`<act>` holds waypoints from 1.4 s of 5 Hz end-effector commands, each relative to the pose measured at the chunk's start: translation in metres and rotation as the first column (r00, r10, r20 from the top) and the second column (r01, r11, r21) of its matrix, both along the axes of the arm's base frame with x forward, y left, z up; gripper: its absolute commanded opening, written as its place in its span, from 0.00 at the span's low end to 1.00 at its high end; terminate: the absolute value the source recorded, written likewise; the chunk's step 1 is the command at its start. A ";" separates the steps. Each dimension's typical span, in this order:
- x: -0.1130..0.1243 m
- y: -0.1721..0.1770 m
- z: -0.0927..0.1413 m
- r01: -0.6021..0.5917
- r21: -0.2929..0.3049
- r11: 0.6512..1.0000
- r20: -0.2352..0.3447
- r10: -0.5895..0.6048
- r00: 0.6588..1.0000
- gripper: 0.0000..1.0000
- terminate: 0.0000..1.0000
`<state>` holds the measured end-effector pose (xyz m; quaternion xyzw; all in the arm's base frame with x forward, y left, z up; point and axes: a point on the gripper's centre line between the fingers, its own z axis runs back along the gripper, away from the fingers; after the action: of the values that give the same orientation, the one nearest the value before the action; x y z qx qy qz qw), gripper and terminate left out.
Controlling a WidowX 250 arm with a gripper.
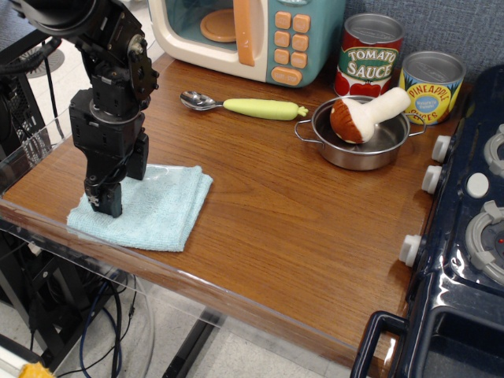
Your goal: Move the blue cloth to the front right corner of the table.
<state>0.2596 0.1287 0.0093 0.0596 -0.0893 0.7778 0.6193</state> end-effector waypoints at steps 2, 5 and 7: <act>0.020 -0.090 0.015 0.093 -0.193 0.977 0.101 -0.074 0.992 1.00 0.00; 0.026 -0.162 0.001 0.240 -0.238 0.941 0.100 -0.222 0.970 1.00 0.00; 0.018 -0.189 0.010 0.338 -0.230 0.913 0.118 -0.319 0.940 1.00 0.00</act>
<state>0.2823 -0.0578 0.0095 -0.0598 -0.0233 0.6730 0.7368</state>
